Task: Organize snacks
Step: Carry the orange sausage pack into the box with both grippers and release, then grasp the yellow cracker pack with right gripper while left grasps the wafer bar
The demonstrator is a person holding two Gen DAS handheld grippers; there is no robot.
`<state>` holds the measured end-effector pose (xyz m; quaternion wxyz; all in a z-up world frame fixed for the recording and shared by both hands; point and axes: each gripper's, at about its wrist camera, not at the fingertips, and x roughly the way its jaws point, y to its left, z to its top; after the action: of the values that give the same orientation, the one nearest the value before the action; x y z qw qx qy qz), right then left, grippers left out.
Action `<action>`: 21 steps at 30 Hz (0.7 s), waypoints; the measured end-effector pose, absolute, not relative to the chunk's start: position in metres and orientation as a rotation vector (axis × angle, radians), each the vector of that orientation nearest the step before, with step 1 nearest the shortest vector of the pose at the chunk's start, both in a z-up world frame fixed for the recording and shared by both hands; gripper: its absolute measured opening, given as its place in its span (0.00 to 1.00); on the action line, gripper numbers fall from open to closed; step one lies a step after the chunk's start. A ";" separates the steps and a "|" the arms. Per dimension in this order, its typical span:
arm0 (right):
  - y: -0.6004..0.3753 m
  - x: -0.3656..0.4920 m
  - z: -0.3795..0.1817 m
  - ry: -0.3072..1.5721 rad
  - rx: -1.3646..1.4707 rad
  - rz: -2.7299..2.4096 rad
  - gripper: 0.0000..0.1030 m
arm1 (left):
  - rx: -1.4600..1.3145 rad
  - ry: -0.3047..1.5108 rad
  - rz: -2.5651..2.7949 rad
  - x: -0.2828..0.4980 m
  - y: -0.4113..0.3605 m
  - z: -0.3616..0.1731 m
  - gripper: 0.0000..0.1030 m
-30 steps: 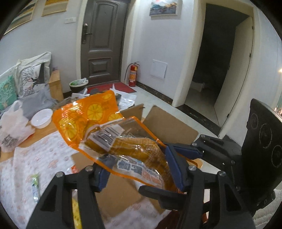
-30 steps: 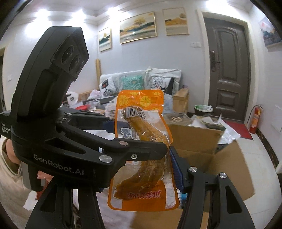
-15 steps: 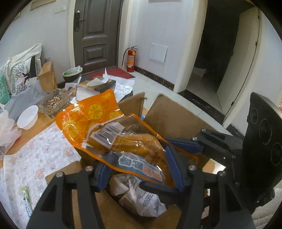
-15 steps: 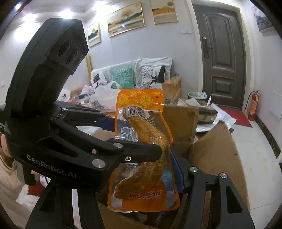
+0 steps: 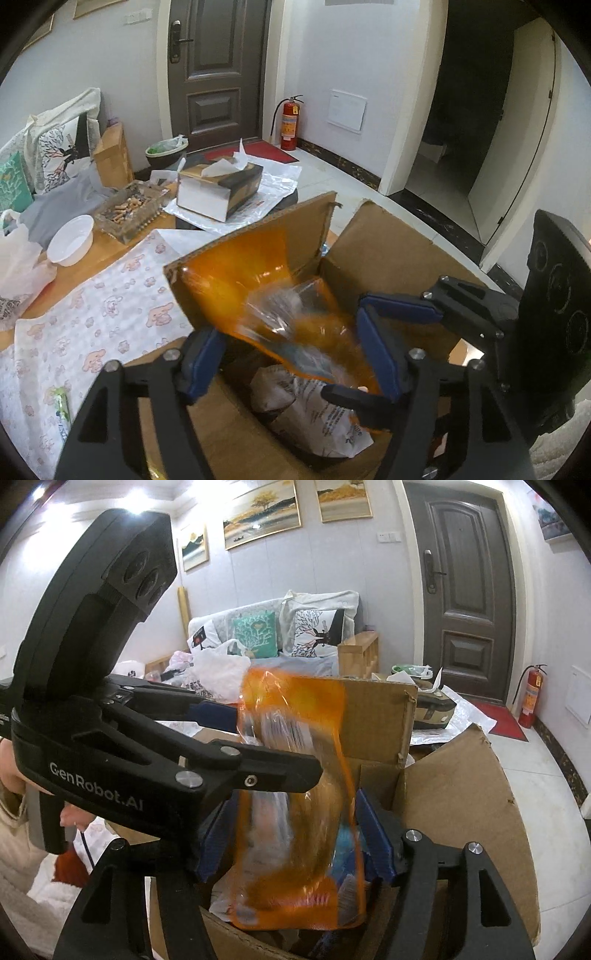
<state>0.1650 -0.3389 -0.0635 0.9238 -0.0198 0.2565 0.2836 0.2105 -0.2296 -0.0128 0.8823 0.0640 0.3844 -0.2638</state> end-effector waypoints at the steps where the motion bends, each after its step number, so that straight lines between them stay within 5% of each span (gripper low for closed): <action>1: -0.339 0.164 -0.063 0.525 -0.040 0.583 0.59 | 0.132 0.797 -0.546 0.210 -0.228 -0.012 0.71; 21: -0.306 0.128 -0.039 0.526 -0.103 0.568 0.62 | 0.078 0.725 -0.521 0.163 -0.174 0.016 0.73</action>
<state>0.1281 -0.3058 -0.0387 0.9248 -0.0503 0.2563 0.2767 0.1632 -0.1740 0.0161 0.9013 0.0378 0.3504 -0.2519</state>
